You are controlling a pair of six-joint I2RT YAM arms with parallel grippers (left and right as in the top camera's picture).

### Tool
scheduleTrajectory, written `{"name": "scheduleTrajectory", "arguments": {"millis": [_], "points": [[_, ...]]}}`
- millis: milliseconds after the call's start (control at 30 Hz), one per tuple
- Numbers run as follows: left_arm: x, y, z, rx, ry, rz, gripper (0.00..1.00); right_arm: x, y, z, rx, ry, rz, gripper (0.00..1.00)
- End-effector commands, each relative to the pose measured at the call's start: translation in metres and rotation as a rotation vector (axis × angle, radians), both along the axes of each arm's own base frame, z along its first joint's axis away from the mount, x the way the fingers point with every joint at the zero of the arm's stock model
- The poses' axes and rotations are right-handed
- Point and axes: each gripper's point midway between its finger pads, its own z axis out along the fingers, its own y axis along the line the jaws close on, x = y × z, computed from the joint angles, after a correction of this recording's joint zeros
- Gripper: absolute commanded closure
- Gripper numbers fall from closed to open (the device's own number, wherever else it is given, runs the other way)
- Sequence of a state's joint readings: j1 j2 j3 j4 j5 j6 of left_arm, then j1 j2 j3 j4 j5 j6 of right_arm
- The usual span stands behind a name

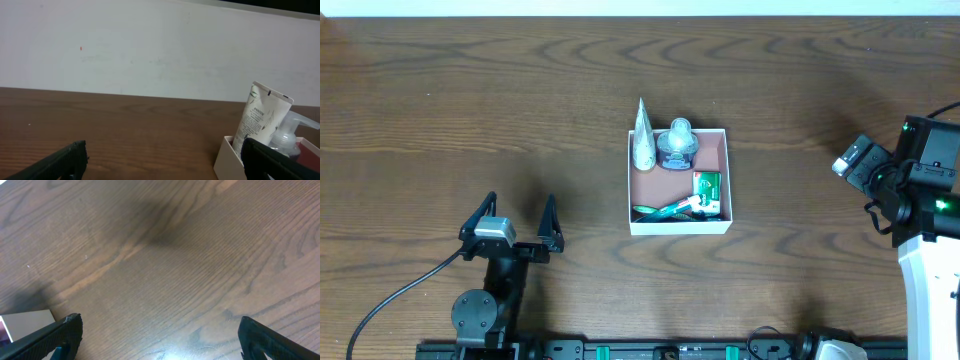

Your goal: Pack container

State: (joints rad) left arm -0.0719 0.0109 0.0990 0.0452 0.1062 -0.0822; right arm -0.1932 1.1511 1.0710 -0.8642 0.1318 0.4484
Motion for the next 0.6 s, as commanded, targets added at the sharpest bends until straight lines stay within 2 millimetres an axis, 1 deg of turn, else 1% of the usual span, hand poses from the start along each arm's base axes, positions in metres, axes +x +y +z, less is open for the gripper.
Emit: {"name": "scheduleTrajectory", "arguments": {"millis": [0, 200, 433, 567], "points": [[-0.001, -0.001, 0.003, -0.006, -0.012, -0.009, 0.02, 0.001, -0.004, 0.005, -0.006, -0.014, -0.026, 0.01], [0.000, -0.002, -0.003, -0.005, 0.006, -0.012, 0.02, 0.001, -0.004, 0.005, -0.006, -0.014, -0.026, 0.01], [0.003, -0.002, -0.020, -0.006, 0.043, -0.012, 0.02, 0.001, -0.004, 0.005, -0.006, -0.014, -0.026, 0.01], [0.003, -0.002, -0.025, -0.006, 0.053, -0.012, 0.02, 0.001, -0.004, 0.005, -0.006, -0.014, -0.026, 0.01]]}}
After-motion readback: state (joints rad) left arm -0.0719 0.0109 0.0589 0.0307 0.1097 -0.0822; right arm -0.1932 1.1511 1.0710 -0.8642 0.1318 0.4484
